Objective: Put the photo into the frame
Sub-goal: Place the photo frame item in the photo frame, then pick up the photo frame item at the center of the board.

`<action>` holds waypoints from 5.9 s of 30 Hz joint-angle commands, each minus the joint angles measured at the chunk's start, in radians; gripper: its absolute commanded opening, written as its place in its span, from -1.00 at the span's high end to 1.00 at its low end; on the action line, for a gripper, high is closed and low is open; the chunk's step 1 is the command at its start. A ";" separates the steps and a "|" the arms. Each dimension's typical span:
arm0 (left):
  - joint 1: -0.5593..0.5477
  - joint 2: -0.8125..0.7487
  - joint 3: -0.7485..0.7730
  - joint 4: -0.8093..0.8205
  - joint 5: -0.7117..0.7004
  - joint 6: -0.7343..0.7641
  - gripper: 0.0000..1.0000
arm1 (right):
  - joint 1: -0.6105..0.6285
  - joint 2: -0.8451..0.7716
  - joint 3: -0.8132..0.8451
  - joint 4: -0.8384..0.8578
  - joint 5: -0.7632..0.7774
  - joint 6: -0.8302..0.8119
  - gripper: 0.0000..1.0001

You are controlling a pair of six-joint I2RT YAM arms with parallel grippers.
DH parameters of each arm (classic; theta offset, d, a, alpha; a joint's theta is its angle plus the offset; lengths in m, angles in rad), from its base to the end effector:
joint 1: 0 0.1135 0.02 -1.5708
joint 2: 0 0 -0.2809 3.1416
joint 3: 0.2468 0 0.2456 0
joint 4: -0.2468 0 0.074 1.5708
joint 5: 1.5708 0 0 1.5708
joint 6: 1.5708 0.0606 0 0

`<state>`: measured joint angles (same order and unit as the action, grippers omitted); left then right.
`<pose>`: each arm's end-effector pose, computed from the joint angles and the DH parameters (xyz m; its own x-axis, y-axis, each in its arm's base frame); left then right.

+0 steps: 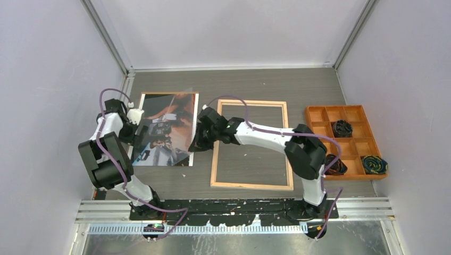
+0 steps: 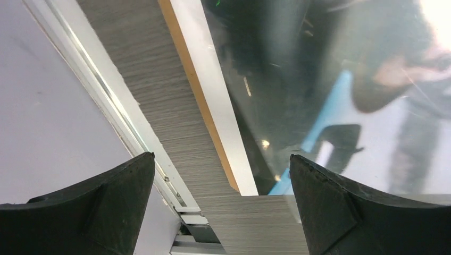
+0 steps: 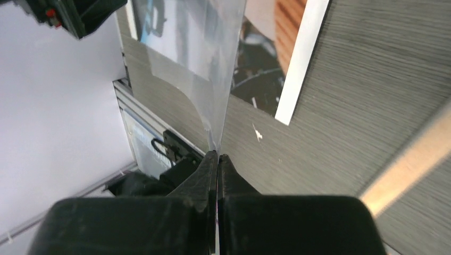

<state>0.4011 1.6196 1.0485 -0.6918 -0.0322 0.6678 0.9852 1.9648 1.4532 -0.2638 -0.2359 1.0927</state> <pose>0.2821 0.1218 0.1876 -0.9361 0.2753 -0.2190 0.2299 0.9499 0.2118 0.2423 0.3910 0.2156 -0.9794 0.0852 -0.1833 -0.0717 0.7012 0.7093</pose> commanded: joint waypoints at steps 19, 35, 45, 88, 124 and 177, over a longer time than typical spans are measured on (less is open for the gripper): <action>-0.529 -0.052 0.172 -0.195 -0.021 -0.216 -0.99 | -0.234 -0.965 -0.611 -0.518 0.216 -0.118 0.99; -0.758 0.094 0.250 -0.152 -0.103 -0.274 -0.99 | -0.303 -0.947 -0.519 -0.691 0.359 -0.237 -1.00; -0.760 0.145 0.305 -0.134 -0.078 -0.322 -1.00 | -0.560 -0.723 -0.446 -0.454 0.168 -0.381 -1.00; -0.835 0.359 0.363 -0.020 -0.107 -0.321 -0.85 | -0.859 0.040 -0.151 0.090 -0.221 -0.487 -0.82; -0.855 0.365 0.370 -0.014 -0.083 -0.325 -0.77 | -0.895 -0.445 -0.712 0.525 -0.464 -0.117 -0.28; -0.853 0.359 0.501 -0.192 0.215 -0.430 -0.99 | -0.795 -0.367 -0.107 -0.605 0.009 -0.768 0.93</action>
<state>-0.4496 1.9709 1.5352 -0.8742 0.1463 0.2630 0.1951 1.6039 1.2907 -0.8246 -0.2707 0.3710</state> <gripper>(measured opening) 0.996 0.036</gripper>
